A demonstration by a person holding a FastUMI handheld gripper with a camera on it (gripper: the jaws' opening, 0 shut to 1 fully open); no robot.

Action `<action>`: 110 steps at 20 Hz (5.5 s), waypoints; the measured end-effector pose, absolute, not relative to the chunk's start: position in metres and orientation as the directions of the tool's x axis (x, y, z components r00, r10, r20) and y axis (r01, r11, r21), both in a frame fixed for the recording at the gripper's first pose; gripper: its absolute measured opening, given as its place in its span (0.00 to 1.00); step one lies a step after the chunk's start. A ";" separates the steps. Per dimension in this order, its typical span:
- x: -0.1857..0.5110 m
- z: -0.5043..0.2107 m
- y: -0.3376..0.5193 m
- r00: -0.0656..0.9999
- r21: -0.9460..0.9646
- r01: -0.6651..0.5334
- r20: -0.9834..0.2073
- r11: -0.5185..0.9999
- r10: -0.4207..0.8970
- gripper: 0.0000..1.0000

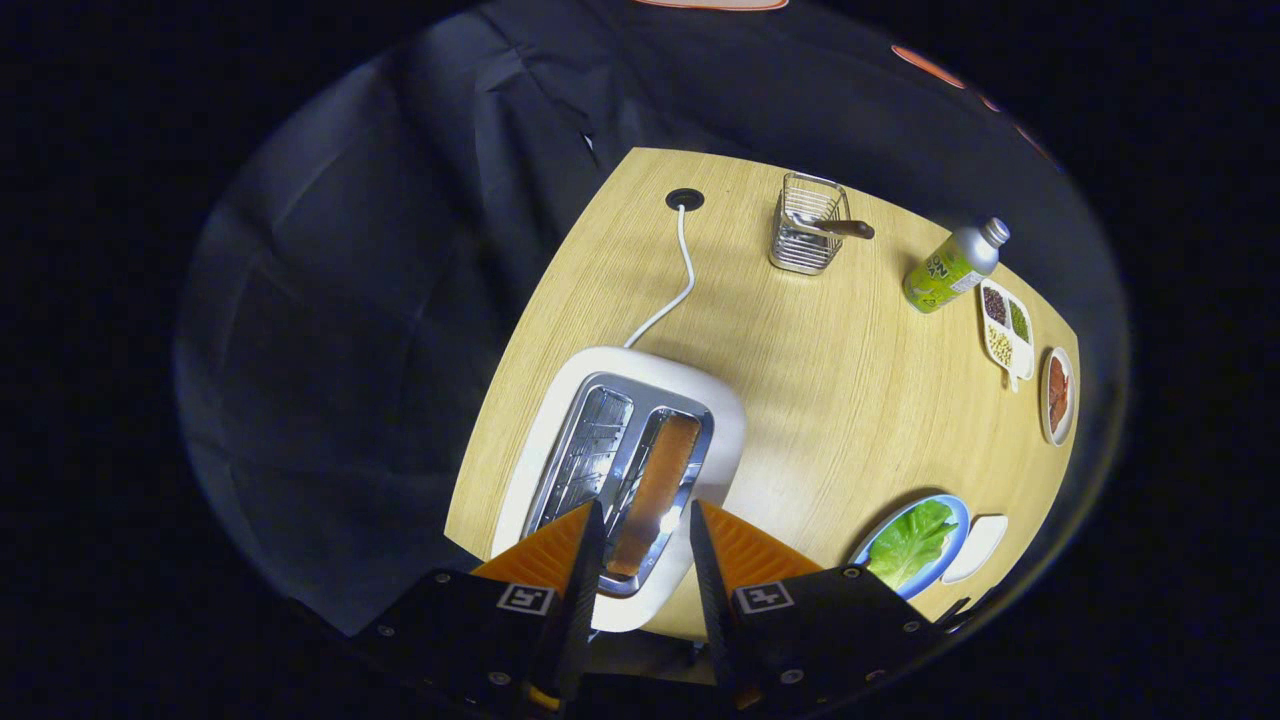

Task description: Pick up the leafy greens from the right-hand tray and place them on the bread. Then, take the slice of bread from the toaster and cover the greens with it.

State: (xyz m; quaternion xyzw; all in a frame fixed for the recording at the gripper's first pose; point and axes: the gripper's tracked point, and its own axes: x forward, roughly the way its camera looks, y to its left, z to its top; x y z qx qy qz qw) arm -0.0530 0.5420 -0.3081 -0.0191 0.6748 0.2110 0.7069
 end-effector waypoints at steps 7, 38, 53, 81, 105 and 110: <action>-0.048 -0.325 0.548 -0.067 0.270 -0.306 -0.963 0.913 0.262 0.45; -0.055 -0.232 0.467 0.091 0.681 -0.248 -0.692 0.689 0.717 0.09; -0.063 -0.282 0.283 0.218 0.728 -0.010 -0.667 0.685 0.712 0.09; -0.117 -0.446 0.191 0.233 0.635 0.309 -0.772 0.708 0.591 0.12; 0.004 -0.211 0.130 0.738 0.426 -0.155 -0.550 0.891 0.391 0.85; 0.033 -0.117 0.106 0.891 0.284 -0.181 -0.358 0.942 0.280 0.95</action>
